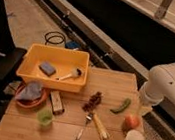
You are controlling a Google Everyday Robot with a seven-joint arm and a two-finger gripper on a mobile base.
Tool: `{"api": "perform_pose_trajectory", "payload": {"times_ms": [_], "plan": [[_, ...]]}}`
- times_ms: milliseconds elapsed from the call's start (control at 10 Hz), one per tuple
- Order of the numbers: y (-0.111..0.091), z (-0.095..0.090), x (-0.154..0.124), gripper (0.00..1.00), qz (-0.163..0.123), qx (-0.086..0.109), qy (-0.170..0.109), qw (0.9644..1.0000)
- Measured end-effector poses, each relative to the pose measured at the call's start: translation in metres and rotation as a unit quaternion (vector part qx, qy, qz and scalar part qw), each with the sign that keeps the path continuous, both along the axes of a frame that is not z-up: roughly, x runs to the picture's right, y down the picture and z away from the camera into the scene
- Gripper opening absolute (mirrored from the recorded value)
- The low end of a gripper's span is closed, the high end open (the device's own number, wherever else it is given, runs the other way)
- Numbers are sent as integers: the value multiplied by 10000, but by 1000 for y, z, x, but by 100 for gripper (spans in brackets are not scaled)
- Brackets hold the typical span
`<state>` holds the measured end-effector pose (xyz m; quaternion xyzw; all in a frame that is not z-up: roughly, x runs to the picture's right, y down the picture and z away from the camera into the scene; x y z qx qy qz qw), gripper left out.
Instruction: Place grapes in plastic cup
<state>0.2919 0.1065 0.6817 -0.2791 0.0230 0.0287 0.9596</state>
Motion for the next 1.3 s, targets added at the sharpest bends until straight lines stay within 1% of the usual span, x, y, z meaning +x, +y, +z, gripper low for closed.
{"api": "perform_pose_trajectory", "payload": {"times_ms": [800,1000,1100,1200,1300], "plan": [[0,0,0,65,-1,-2,-3,10000],[-1,0,-1,65,-43,21,-35,10000],[-3,1,-5,65,-186,37,-125,9997],[-6,3,-20,65,-450,44,-303,9985],[-9,4,-36,65,-719,44,-487,9962]]}}
